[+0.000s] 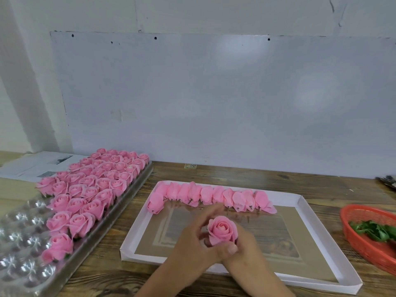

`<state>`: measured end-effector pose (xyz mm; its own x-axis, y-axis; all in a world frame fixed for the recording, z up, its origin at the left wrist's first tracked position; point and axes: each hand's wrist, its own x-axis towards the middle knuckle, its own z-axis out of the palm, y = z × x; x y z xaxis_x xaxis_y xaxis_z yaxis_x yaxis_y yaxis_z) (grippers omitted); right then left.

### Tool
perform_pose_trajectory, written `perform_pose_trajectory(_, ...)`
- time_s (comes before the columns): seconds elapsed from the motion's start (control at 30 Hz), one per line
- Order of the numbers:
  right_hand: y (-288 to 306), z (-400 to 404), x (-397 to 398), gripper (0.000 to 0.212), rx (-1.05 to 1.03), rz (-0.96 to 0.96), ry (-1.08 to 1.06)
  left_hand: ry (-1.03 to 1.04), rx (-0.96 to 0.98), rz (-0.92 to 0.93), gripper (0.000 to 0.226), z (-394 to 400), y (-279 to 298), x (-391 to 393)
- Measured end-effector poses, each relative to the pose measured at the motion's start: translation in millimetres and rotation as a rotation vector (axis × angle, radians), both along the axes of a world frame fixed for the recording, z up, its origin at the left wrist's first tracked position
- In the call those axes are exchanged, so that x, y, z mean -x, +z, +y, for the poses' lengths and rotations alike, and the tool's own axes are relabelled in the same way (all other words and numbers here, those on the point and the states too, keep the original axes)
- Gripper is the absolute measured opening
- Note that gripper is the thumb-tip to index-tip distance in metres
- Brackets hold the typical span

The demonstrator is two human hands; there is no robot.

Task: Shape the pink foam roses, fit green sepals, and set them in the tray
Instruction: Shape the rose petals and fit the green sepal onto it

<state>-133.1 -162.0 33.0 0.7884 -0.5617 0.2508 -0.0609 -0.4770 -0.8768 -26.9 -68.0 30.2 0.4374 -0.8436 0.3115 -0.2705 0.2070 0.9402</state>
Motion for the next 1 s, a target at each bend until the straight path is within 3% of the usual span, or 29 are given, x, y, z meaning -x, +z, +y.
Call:
perform_pose_trajectory(0.07,2.0,1.5,-0.4,0.026,0.070,-0.002,0.013,0.075,0.088,-0.009,0.056,-2.3,-2.3,-2.3)
perform_pose_trajectory(0.13,1.1,2.1,0.8,0.025,0.112,0.035,0.028,0.109,0.153,-0.041,0.034,-2.8,-0.8,-2.0)
perform_pose_trajectory(0.43,-4.4,-1.1,3.7,0.044,0.031,0.096,0.036,-0.043,-0.002,-0.035,0.018,0.4,5.0,1.2)
perform_pose_trajectory(0.5,-0.2,0.6,3.3,0.043,0.073,0.063,0.021,-0.093,-0.025,-0.030,0.024,0.8,4.0,-0.8)
perform_pose_trajectory(0.6,3.6,2.0,2.3,0.025,0.126,-0.025,0.000,-0.029,-0.026,0.016,0.064,-3.3,-2.4,-4.3)
perform_pose_trajectory(0.63,2.6,1.5,2.3,0.025,0.135,-0.016,0.001,0.014,0.012,0.023,0.067,-4.6,-4.3,-5.2)
perform_pose_trajectory(0.77,-4.3,0.3,0.2,0.026,0.235,0.055,0.017,0.082,0.130,-0.049,0.030,-3.7,-3.0,-2.2)
perform_pose_trajectory(0.87,-12.5,-2.4,-4.1,0.027,0.208,0.099,-0.005,0.035,0.074,-0.034,0.021,-2.6,-4.2,0.9)
perform_pose_trajectory(0.93,-17.5,-2.5,-9.0,0.013,0.192,0.094,-0.024,0.023,0.016,-0.047,0.025,-2.8,-2.7,1.9)
perform_pose_trajectory(1.0,-19.0,-2.5,-11.6,0.026,0.148,0.066,-0.058,0.004,-0.060,-0.045,0.028,-2.0,0.4,1.0)
